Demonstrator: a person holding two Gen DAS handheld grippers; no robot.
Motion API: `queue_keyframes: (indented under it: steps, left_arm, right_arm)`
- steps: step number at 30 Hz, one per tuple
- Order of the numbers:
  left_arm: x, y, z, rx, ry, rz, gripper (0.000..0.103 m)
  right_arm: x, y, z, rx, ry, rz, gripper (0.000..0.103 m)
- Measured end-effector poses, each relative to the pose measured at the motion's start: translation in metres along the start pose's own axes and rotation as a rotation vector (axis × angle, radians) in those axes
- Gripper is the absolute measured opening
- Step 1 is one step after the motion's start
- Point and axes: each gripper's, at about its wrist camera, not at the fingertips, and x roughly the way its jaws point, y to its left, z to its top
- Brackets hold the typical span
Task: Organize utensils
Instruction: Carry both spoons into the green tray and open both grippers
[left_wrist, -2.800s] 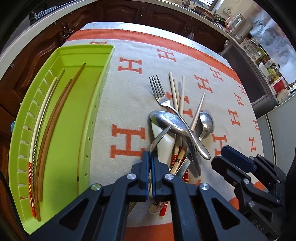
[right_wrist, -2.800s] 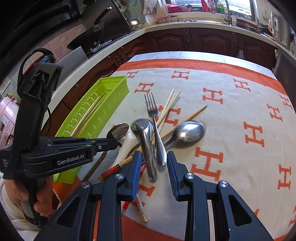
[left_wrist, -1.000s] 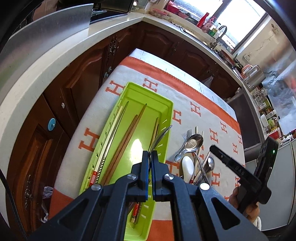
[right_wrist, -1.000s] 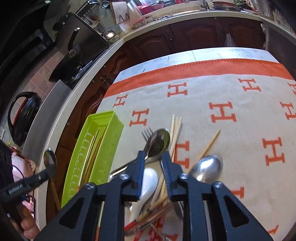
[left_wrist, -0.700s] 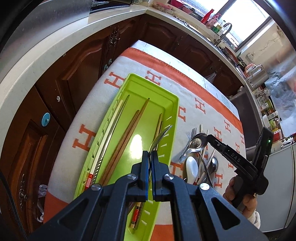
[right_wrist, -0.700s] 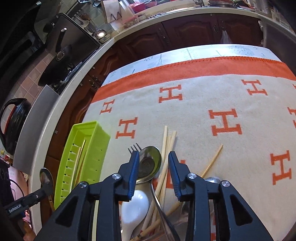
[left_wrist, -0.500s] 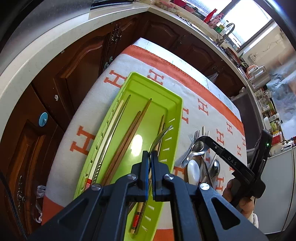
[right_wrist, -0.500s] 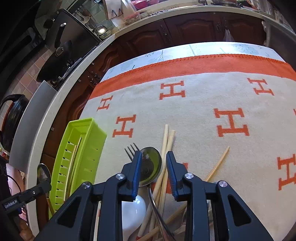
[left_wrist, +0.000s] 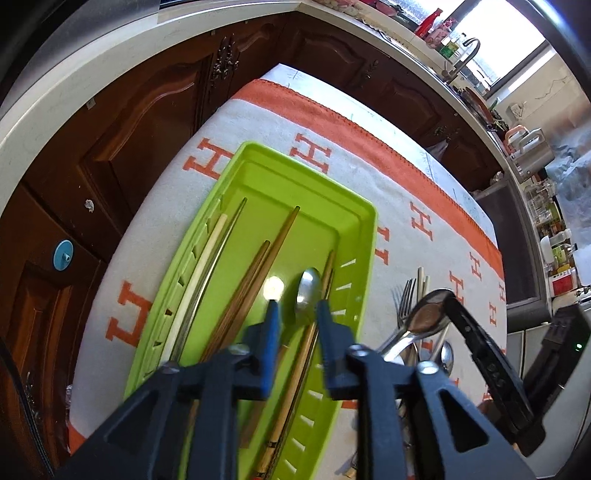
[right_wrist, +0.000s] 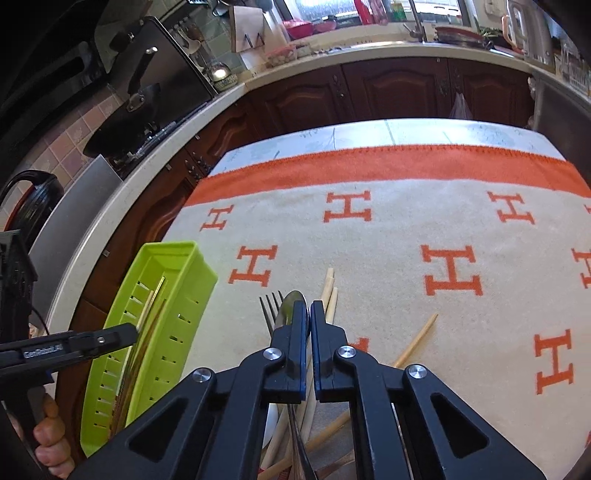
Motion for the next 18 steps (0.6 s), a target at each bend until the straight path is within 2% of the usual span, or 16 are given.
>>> queue_keyframes:
  steps: [1,2,6,11,18]
  left_arm:
    - [-0.001,-0.001,0.000,0.007,-0.009,0.007,0.043]
    - [-0.003,-0.001,0.000,0.010,-0.017,0.014,0.049]
    - [-0.021,-0.003,-0.001,0.038,-0.067,0.049,0.053]
    - [-0.059,-0.001,-0.010,0.092,-0.156,0.121,0.072]
    - [-0.102,0.025,-0.027,0.109,-0.215,0.210,0.079]
  right_arm:
    - [-0.005,0.001,0.001,-0.002,-0.010,0.005,0.003]
    - [-0.009,0.000,0.001,-0.001,-0.019,0.012,0.003]
    - [-0.033,0.004,0.005,-0.006,-0.052,0.039,0.003]
    - [-0.066,0.025,0.008,-0.056,-0.090,0.080,0.003]
    - [-0.088,0.081,0.011,-0.186,-0.102,0.138,0.002]
